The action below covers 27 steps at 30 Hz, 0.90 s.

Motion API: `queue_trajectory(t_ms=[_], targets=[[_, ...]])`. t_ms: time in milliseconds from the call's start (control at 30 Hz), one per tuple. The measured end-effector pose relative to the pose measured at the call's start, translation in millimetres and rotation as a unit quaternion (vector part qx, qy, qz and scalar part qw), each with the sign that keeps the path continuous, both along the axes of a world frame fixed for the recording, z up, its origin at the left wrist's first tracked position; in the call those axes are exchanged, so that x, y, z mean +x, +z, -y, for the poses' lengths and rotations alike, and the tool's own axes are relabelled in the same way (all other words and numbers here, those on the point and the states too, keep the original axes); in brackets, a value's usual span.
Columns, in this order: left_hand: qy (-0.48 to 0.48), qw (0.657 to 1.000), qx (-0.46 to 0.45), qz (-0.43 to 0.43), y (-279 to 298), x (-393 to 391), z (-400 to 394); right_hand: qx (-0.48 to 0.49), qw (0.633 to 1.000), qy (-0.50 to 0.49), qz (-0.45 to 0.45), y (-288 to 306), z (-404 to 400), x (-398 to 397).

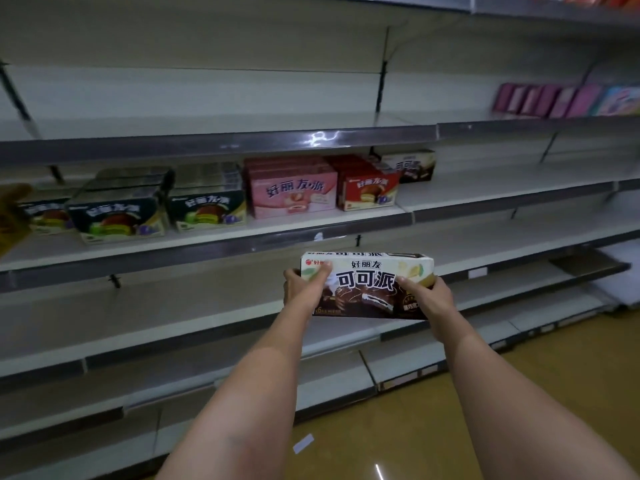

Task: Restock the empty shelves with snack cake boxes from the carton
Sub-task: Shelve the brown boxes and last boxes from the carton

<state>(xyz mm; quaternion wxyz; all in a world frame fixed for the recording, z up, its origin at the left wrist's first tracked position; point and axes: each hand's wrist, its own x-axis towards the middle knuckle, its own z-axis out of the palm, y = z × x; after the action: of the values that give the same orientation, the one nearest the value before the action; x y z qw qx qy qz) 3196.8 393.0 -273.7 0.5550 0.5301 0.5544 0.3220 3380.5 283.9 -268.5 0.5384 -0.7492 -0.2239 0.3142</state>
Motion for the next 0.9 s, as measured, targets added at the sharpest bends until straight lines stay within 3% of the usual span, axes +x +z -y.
queue_trajectory(t_ms=[467, 900], targets=[[-0.056, 0.998, 0.022, 0.034, 10.5, 142.6, -61.7, 0.016, 0.997, -0.054, 0.049, 12.5, -48.1, 130.7], [0.039, 0.995, 0.041, 0.083, 22.8, 319.2, -45.4, 0.028, 0.996, 0.032, 0.079, 41.8, -54.2, 319.4]])
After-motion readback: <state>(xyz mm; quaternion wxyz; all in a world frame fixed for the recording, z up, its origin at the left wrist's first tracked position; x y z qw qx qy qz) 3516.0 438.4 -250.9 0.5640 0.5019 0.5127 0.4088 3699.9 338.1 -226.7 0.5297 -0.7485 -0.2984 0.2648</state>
